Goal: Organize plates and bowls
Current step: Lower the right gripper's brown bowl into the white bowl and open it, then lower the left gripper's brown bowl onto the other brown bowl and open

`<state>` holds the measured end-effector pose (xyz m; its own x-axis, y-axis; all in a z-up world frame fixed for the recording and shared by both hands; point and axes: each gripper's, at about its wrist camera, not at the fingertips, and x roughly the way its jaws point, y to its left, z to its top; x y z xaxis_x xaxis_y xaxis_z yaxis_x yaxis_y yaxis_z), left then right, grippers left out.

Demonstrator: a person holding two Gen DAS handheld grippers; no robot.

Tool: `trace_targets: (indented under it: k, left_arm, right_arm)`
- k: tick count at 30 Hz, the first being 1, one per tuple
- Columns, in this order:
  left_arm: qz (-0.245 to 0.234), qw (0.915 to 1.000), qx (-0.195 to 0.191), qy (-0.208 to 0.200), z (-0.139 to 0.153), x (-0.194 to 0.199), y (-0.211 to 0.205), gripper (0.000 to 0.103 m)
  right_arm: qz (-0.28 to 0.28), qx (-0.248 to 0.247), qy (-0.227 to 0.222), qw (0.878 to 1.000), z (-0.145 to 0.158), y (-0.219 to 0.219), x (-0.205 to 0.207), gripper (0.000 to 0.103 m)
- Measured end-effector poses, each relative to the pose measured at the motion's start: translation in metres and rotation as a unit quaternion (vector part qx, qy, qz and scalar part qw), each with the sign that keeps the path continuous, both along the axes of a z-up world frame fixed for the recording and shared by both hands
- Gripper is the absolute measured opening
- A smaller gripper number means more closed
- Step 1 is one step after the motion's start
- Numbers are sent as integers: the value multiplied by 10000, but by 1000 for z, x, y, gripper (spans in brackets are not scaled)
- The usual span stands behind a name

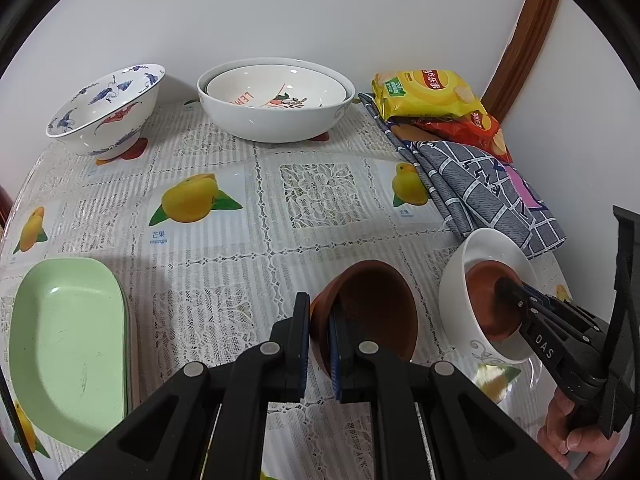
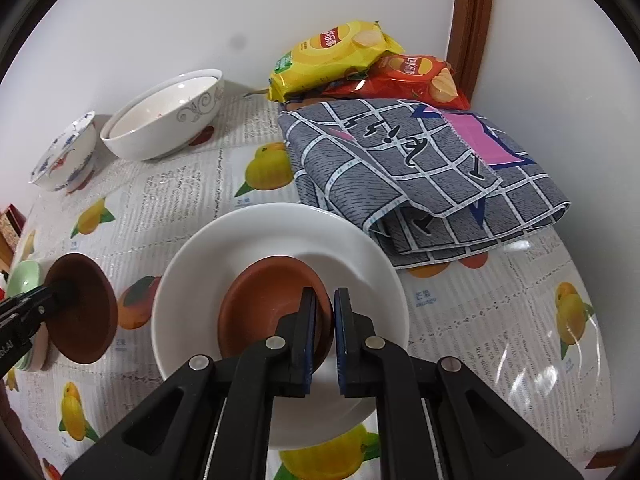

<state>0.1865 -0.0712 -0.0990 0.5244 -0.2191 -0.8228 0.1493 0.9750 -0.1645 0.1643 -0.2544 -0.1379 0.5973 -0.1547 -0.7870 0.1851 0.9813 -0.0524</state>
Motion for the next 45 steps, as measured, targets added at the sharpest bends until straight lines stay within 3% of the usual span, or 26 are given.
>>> trace_targets:
  k: [13, 16, 18, 19, 27, 35, 45]
  left_arm:
    - [-22, 10000, 19, 0, 0, -1, 2, 9]
    - [-32, 10000, 16, -19, 1, -3, 3, 9]
    - [-47, 10000, 0, -47, 4, -5, 3, 9]
    - [-64, 10000, -16, -55, 6, -5, 2, 9]
    - [-167, 9993, -155, -312, 32, -14, -13, 9]
    - [-470, 9976, -277, -425, 52, -24, -49, 9]
    - [-681, 9968, -213, -374, 52, -28, -90, 9]
  right_arm:
    - [38, -436, 267, 9987, -14, 13, 11, 16]
    - [64, -295, 207, 9993, -11, 11, 8, 22]
    - [59, -202, 100, 9997, -5, 10, 4, 37]
    - [62, -172, 23, 9998, -1, 9, 2, 40]
    - [71, -104, -426, 9990, 36, 1, -28, 40]
    - [-287, -136, -689, 9971, 67, -29, -70, 40]
    - [-653, -220, -827, 9942, 82, -64, -98, 40]
